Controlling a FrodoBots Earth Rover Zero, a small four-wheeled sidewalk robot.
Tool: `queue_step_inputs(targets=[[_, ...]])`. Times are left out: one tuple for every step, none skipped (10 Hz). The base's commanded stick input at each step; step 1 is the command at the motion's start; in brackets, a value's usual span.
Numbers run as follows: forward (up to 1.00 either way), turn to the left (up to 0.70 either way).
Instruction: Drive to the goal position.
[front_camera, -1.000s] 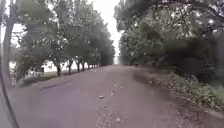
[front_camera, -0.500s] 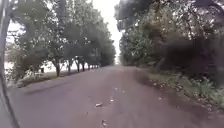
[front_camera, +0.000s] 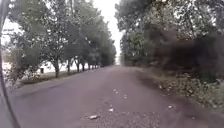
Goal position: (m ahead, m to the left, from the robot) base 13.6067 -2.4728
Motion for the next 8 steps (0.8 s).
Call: queue_step_inputs(targets=[[0.70,0.00],[0.70,0.00],[0.70,0.00],[0.70,0.00],[0.70,0.00],[0.70,0.00],[0.70,0.00],[0.70,0.00]])
